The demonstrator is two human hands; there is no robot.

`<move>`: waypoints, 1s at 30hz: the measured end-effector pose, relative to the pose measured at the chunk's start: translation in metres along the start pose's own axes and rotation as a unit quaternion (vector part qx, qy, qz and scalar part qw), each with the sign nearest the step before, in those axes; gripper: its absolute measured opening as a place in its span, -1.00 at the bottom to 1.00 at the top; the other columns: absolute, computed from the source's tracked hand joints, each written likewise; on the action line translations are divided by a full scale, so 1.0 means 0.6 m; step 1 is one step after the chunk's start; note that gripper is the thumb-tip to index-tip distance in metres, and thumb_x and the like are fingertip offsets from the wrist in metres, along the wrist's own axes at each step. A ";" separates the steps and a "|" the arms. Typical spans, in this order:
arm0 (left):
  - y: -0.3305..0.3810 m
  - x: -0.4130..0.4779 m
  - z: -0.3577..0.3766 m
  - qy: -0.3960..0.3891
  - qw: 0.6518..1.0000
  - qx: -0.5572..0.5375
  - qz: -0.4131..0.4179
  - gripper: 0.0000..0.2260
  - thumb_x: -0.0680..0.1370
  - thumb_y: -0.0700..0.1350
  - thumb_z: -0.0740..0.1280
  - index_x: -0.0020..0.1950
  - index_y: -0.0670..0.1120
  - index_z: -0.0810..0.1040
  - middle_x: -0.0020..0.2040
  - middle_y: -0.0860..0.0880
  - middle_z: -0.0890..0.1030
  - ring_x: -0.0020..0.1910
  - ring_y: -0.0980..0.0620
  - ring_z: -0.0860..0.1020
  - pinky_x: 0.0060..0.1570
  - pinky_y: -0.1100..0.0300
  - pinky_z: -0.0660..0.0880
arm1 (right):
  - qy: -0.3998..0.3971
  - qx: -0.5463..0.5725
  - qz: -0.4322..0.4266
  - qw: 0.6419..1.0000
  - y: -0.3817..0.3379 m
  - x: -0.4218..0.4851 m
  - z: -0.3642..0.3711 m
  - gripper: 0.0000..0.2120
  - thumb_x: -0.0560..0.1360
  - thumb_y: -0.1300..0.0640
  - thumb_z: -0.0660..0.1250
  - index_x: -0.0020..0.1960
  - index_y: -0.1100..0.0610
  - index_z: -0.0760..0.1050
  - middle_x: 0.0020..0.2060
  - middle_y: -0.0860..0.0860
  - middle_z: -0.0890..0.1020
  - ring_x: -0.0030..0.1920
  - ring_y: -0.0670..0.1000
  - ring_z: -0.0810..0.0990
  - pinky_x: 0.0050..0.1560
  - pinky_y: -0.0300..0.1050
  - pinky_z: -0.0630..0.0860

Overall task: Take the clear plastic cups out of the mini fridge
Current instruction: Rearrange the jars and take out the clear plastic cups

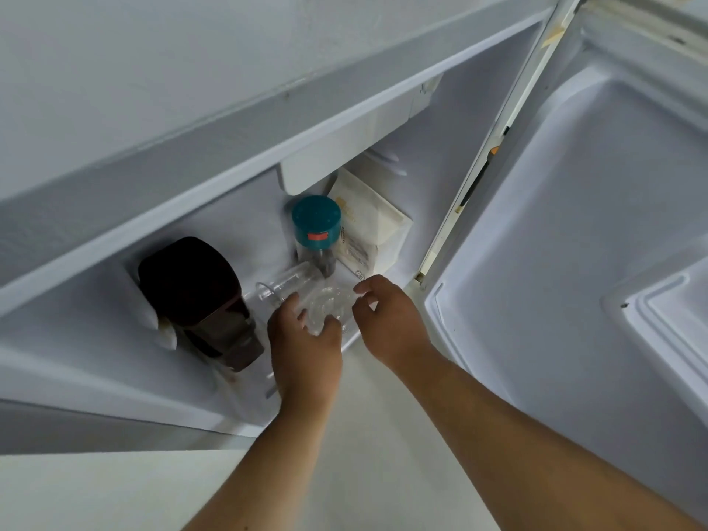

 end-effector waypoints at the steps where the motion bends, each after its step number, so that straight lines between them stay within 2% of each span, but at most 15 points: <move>1: -0.003 -0.009 -0.003 0.003 1.000 -0.013 -0.005 -0.53 0.55 -0.21 0.41 0.45 -0.01 0.47 0.39 -0.05 0.55 0.29 0.10 0.58 0.30 0.00 0.56 | -0.005 0.018 0.005 1.000 -0.001 0.001 -0.002 -0.77 0.60 -0.01 0.29 0.25 -0.16 0.49 0.03 -0.15 0.59 -0.07 -0.12 0.60 -0.23 -0.31 0.45; 4: -0.013 -0.027 -0.005 -0.006 0.999 -0.038 -0.039 -0.63 0.53 -0.26 0.37 0.23 0.13 0.56 0.17 0.09 0.68 0.12 0.29 0.63 0.03 0.34 0.54 | -0.043 0.072 0.040 0.996 -0.006 0.005 -0.001 -0.47 0.54 -0.23 0.38 0.45 -0.18 0.34 0.19 -0.13 0.55 0.04 0.00 0.65 -0.05 -0.09 0.64; 6: -0.017 -0.030 -0.001 -0.016 0.997 -0.045 -0.055 -0.66 0.52 -0.29 0.35 0.09 0.16 0.58 0.01 0.17 0.72 0.04 0.31 0.66 -0.15 0.47 0.50 | -0.073 0.111 0.072 0.989 -0.011 0.007 0.002 -0.34 0.51 -0.28 0.42 0.51 -0.15 0.28 0.22 -0.11 0.52 0.03 0.06 0.68 -0.09 -0.07 0.69; 9: -0.015 -0.030 0.005 -0.034 0.996 -0.052 -0.067 -0.73 0.52 -0.30 0.37 0.03 0.08 0.60 -0.07 0.29 0.70 -0.05 0.30 0.67 -0.26 0.50 0.47 | -0.093 0.125 0.090 0.984 -0.021 0.011 0.003 -0.42 0.51 -0.22 0.45 0.45 -0.11 0.37 0.15 -0.09 0.52 -0.07 0.04 0.70 -0.23 -0.17 0.68; 11: -0.014 -0.026 0.005 -0.037 0.995 -0.058 -0.070 -0.77 0.53 -0.27 0.40 0.03 0.07 0.59 -0.07 0.35 0.67 -0.07 0.33 0.64 -0.30 0.49 0.46 | -0.076 0.111 0.077 0.988 -0.027 0.012 0.000 -0.52 0.52 -0.18 0.46 0.36 -0.11 0.40 0.12 -0.07 0.57 -0.09 0.03 0.69 -0.15 -0.08 0.70; 13: -0.019 -0.020 0.005 -0.039 0.994 -0.067 -0.075 -0.76 0.53 -0.23 0.42 0.04 0.11 0.58 -0.04 0.30 0.67 -0.05 0.27 0.64 -0.26 0.44 0.49 | -0.036 0.065 0.032 0.997 -0.038 0.011 -0.007 -0.48 0.51 -0.19 0.46 0.38 -0.12 0.35 0.16 -0.08 0.58 -0.03 0.02 0.66 -0.05 -0.05 0.66; 16: -0.039 -0.017 0.001 -0.032 0.990 -0.076 -0.113 -0.76 0.49 -0.12 0.40 0.09 0.15 0.53 0.10 0.23 0.63 0.07 0.06 0.67 0.03 0.11 0.61 | 0.020 -0.024 -0.059 0.998 -0.067 0.006 -0.014 -0.36 0.44 -0.17 0.52 0.39 -0.17 0.26 0.17 -0.14 0.55 0.02 -0.03 0.59 -0.06 -0.16 0.51; 18: -0.052 -0.019 -0.008 -0.019 0.987 -0.071 -0.143 -0.70 0.41 -0.01 0.35 0.13 0.14 0.49 0.21 0.17 0.59 0.15 -0.04 0.64 0.20 -0.09 0.59 | 0.029 -0.094 -0.120 0.988 -0.084 0.001 -0.005 -0.34 0.40 -0.15 0.54 0.36 -0.16 0.25 0.19 -0.10 0.58 0.02 -0.01 0.59 -0.08 -0.18 0.48; 20: -0.069 -0.016 -0.011 -0.016 0.982 -0.069 -0.176 -0.58 0.36 0.02 0.33 0.23 0.10 0.47 0.31 0.04 0.58 0.23 -0.11 0.61 0.32 -0.19 0.51 | 0.024 -0.175 -0.175 0.968 -0.095 -0.003 0.012 -0.35 0.41 -0.13 0.54 0.38 -0.10 0.29 0.22 -0.03 0.60 0.07 0.06 0.61 -0.06 -0.16 0.51; 24: -0.096 -0.005 0.010 -0.047 0.968 -0.100 -0.227 -0.47 0.46 -0.08 0.39 0.44 -0.02 0.43 0.37 -0.12 0.57 0.28 -0.18 0.59 0.33 -0.18 0.52 | -0.006 -0.251 -0.200 0.947 -0.090 0.001 0.038 -0.32 0.47 -0.13 0.51 0.48 -0.04 0.30 0.29 0.03 0.54 0.18 0.14 0.56 0.09 0.04 0.58; 30: -0.109 0.015 0.051 -0.064 0.954 -0.149 -0.251 -0.48 0.57 -0.27 0.36 0.53 -0.07 0.38 0.40 -0.31 0.53 0.37 -0.26 0.54 0.40 -0.15 0.48 | -0.009 -0.269 -0.208 0.940 -0.088 0.011 0.047 -0.34 0.50 -0.09 0.50 0.50 -0.05 0.30 0.30 0.06 0.51 0.21 0.16 0.55 0.14 0.05 0.58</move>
Point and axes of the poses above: each hand's wrist, its own x-axis towards the middle knuckle, its own z-axis out of the palm, y = z × x, the point moved 9 cm from there along x, towards the middle knuckle
